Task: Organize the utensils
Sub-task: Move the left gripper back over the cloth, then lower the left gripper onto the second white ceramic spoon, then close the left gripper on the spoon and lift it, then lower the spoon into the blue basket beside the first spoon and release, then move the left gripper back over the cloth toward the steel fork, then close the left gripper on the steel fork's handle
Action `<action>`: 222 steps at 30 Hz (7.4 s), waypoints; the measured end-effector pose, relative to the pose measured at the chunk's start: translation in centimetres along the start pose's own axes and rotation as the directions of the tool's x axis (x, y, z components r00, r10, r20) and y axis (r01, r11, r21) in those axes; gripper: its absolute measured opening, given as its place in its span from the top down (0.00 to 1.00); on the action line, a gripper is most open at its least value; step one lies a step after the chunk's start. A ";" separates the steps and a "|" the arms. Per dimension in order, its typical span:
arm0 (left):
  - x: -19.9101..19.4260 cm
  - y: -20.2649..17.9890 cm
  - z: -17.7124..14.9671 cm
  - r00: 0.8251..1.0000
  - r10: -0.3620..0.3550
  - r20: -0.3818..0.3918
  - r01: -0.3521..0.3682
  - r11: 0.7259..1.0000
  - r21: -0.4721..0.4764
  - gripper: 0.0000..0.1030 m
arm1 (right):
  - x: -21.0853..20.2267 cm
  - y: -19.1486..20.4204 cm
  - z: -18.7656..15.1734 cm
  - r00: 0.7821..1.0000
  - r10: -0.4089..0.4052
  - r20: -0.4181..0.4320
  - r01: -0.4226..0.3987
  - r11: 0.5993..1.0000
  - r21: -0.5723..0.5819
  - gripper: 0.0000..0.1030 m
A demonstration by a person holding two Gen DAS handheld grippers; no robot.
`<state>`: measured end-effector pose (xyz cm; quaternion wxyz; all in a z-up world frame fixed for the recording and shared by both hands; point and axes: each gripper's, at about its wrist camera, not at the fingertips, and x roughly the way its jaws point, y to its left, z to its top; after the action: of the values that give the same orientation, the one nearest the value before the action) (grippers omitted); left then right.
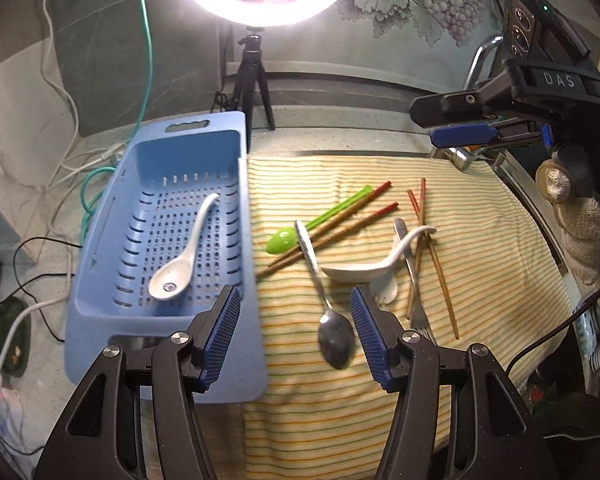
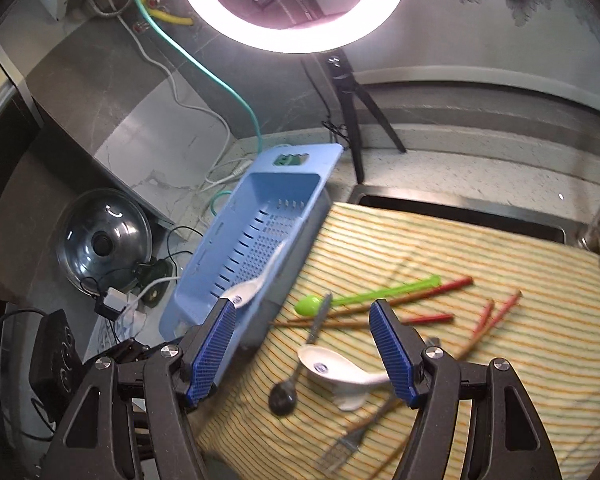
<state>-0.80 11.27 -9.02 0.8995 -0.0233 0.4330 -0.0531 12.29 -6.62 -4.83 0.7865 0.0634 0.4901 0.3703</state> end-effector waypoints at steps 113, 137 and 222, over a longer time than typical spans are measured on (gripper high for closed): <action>3.9 2.1 2.4 0.994 -0.075 -0.082 0.075 0.997 -0.007 0.60 | 9.9 1.9 2.7 0.985 0.135 -0.112 -0.125 0.988 0.093 0.92; 4.8 8.1 2.3 0.994 0.035 -0.104 -0.049 0.990 -0.130 0.56 | 16.4 6.7 5.6 0.980 0.074 -0.184 -0.078 0.997 -0.016 0.42; 6.7 -10.1 -4.1 0.943 -0.221 -0.247 0.249 0.965 0.084 0.79 | 7.0 -8.9 -6.0 0.980 0.037 -0.196 0.021 0.957 0.289 0.75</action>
<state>-0.63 0.49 -15.86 0.8288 -0.0171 0.5271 -0.1871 13.72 -10.07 -17.06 0.7141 0.1424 0.6152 0.3022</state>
